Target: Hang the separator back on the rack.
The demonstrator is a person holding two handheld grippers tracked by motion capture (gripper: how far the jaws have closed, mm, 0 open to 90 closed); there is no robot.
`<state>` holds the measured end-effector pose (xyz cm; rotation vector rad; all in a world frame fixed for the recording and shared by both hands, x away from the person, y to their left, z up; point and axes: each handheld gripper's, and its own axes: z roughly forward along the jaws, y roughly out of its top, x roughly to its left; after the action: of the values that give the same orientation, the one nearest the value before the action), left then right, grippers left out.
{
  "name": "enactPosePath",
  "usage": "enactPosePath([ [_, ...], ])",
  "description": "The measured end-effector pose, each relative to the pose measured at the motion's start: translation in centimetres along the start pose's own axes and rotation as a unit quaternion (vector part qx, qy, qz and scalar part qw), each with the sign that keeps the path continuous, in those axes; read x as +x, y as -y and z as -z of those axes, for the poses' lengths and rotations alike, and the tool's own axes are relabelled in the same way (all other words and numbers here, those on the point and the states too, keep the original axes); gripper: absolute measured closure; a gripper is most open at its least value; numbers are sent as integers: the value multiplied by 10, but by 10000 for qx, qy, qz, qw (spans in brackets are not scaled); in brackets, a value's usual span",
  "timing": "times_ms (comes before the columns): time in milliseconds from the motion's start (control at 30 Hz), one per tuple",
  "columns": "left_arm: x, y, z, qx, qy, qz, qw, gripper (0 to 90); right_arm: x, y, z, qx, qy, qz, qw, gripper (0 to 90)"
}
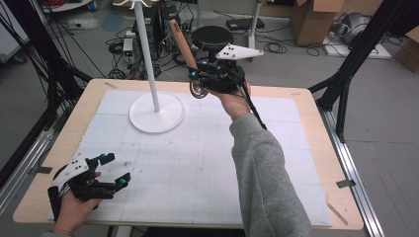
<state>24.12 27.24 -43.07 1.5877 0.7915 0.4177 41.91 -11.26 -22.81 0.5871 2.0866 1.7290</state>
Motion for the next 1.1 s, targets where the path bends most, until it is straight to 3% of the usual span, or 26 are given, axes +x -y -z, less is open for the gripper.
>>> enactPosePath([
  [300, 1, 0, 0, -24, -7, -5, 10000, 18, 2, -9, -11, -6, 30, 47, 10000, 701],
  [1100, 4, 0, 4, -136, -27, 93, 9999, 18, -2, -18, -32, -42, 137, -101, 9998, 701],
])
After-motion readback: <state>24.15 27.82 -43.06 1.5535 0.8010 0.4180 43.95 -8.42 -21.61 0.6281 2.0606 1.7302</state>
